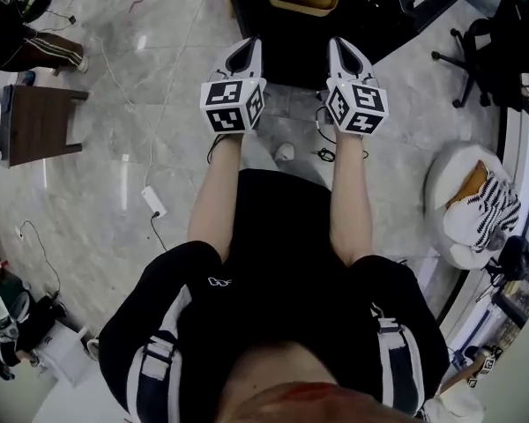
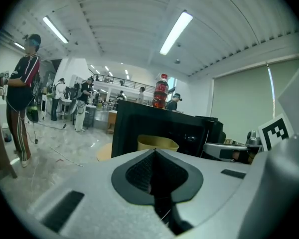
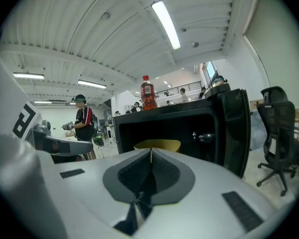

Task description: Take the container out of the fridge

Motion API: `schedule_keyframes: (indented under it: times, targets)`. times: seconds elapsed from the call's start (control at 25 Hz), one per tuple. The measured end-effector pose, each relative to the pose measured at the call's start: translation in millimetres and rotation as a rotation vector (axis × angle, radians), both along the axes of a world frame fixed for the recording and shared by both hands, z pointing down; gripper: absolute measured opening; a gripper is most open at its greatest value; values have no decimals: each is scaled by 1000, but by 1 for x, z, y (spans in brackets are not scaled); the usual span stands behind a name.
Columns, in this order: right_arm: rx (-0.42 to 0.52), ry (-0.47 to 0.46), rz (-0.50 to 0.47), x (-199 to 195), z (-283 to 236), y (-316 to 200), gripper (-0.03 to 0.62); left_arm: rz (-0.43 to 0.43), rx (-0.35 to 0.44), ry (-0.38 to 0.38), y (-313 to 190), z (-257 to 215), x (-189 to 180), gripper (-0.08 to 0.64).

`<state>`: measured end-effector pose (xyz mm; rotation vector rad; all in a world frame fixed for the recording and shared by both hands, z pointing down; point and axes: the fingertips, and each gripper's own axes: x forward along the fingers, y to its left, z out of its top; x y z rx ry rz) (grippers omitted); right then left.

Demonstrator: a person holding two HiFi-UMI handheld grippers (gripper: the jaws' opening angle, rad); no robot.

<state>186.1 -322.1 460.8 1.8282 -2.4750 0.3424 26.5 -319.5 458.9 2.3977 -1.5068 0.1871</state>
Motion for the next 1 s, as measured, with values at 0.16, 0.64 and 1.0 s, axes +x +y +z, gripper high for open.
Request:
schedule_keyframes:
  times: [0.16, 0.64, 1.0]
  targets:
    - [7, 111, -54, -1, -6, -1, 14, 23, -4, -2, -5, 1, 15, 11]
    - [-9, 675, -349, -50, 3, -53, 17, -8, -46, 97, -22, 17, 10, 9]
    - [-90, 1028, -478, -77, 43, -98, 114, -50, -66, 149, -42, 20, -10, 11]
